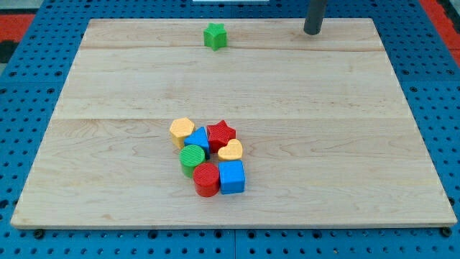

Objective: Place the arm towards the top right of the board

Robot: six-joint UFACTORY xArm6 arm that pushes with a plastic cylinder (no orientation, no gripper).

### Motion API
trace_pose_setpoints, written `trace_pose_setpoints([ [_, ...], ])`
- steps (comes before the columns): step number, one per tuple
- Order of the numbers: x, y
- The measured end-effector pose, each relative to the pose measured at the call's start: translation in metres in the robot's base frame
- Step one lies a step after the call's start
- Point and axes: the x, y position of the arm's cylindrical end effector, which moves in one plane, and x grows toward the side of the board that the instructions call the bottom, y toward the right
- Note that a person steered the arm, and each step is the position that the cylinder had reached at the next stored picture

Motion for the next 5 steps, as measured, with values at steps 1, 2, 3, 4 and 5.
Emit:
trace_pose_setpoints([
  [1,0.0,0.0],
  [2,0.0,-0.004],
  [3,0.002,0.005],
  [4,0.058,0.032],
  [5,0.108,0.039],
])
